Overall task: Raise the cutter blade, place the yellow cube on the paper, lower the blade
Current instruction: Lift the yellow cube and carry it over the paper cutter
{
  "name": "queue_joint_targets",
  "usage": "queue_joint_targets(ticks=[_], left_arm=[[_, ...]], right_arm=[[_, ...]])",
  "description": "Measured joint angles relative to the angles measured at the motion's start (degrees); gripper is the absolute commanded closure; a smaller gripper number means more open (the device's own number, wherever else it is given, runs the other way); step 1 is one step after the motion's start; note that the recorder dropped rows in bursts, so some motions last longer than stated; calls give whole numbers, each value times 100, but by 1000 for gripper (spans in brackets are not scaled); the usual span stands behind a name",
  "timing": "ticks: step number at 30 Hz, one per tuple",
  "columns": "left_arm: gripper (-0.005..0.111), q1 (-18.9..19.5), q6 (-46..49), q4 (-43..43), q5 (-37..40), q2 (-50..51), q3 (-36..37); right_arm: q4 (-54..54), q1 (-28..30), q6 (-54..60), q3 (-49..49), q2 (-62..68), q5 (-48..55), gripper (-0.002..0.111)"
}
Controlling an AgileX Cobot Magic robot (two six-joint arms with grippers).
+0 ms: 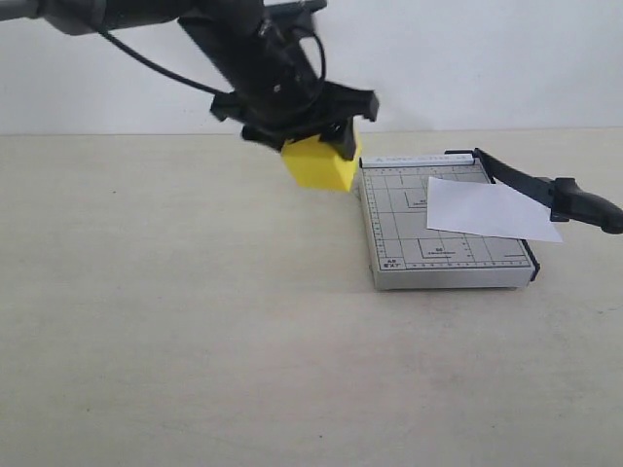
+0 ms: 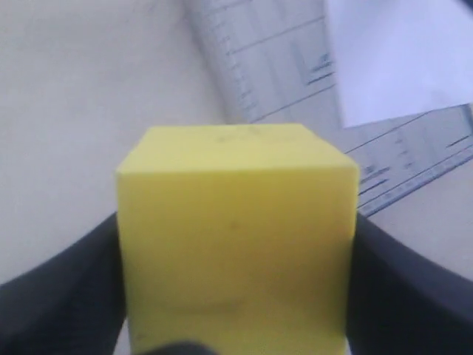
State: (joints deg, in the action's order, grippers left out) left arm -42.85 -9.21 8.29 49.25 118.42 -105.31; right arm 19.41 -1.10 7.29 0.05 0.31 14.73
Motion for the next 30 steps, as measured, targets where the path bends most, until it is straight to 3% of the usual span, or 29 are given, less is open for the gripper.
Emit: queue_joint_targets(ticks=[6,16,21,30], left_arm=[[102,-395,470,95,-44,653,-1252],[102,-431,517,379,-44,2119,-2997],[102,-431,517,538,-74,2418,-3435],[102,-476,698,711,-482,2648,-3503]], right_arm=[[0,0,0,0,0,0,108],[0,0,0,0,0,0,108],[0,0,0,0,0,0,108],[0,0,0,0,0,0,108]])
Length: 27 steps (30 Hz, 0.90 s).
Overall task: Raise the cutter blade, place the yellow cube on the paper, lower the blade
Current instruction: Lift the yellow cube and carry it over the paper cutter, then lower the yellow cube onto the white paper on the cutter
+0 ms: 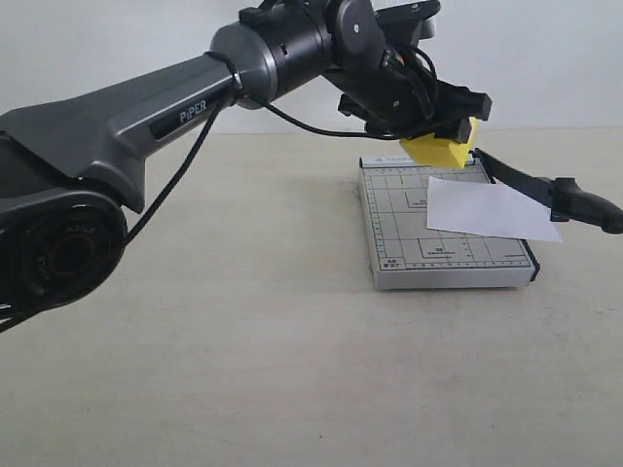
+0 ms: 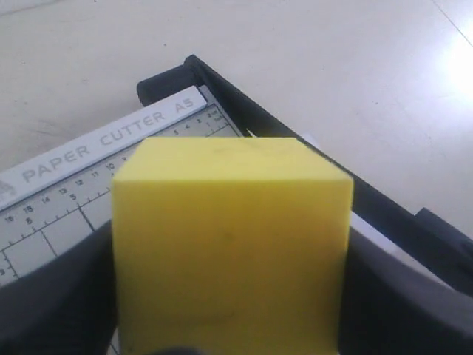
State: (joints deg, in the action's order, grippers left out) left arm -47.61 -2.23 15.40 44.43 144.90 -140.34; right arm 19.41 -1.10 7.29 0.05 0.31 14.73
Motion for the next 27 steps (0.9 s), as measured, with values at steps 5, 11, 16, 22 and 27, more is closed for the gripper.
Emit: queue_joint_targets(ticks=[5,11,16,22,27], left_arm=[[102,-65,49,92,-2,203,0],[102,-87,106,216,-2,304,0],[102,-87,140,214,51,304,0],[102,-87,270,234,560,304,0],[102,-87,403,234,858,304,0]], right_arm=[[0,0,0,0,0,0,108],[0,0,0,0,0,12,108],[0,0,0,0,0,34,108],[0,0,0,0,0,34,108],[0,0,0,0,0,34,108]])
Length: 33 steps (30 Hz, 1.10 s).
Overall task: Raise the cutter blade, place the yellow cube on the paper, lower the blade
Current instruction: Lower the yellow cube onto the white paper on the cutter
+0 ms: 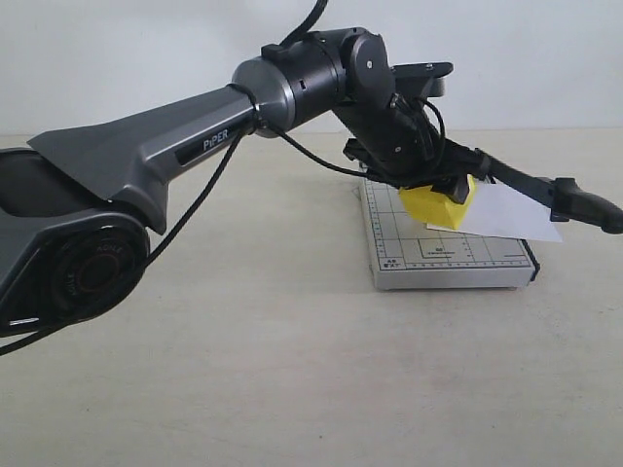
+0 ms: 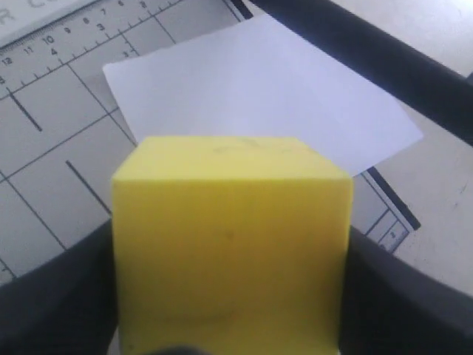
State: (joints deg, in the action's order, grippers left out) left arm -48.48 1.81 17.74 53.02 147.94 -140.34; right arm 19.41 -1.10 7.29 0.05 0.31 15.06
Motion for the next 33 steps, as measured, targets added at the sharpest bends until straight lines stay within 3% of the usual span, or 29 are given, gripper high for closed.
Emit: queue_joint_targets(ticks=[20,23,29,33], left_arm=[[101,0,41,-243,38,0,0],[90,0,41,-243,26,0,0],[57,0,41,-243,-22,0,0],[53,0,41,-213,-72,0,0]], right_arm=[[0,0,0,0,0,0,108],[0,0,0,0,0,0,108],[0,0,0,0,0,0,108],[0,0,0,0,0,11,108]])
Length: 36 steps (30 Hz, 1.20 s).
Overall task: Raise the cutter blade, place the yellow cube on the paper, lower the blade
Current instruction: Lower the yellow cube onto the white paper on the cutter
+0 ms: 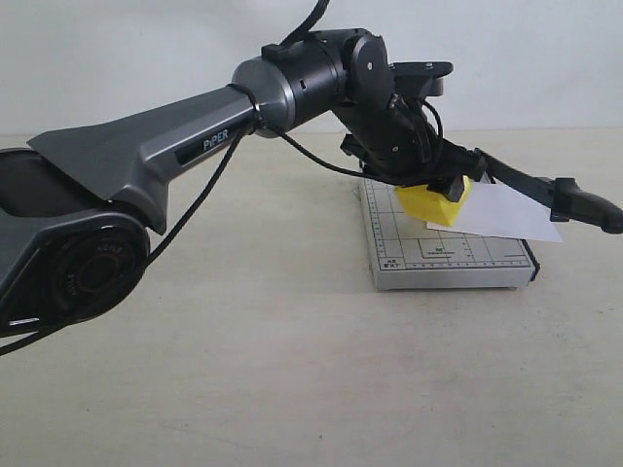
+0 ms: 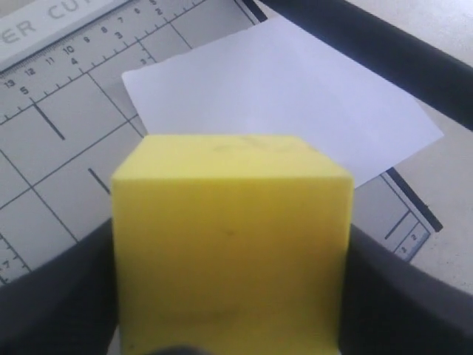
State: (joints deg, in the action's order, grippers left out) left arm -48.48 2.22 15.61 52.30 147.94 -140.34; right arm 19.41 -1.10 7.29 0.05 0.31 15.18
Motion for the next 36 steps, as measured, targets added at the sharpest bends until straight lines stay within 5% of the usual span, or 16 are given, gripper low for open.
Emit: queue_joint_targets(ticks=[13,36], left_arm=[[42,0,108,381,-98,0,0],[42,0,140,381,-147,0,0]], right_arm=[[0,0,0,0,0,0,108],[44,0,0,0,0,0,108]])
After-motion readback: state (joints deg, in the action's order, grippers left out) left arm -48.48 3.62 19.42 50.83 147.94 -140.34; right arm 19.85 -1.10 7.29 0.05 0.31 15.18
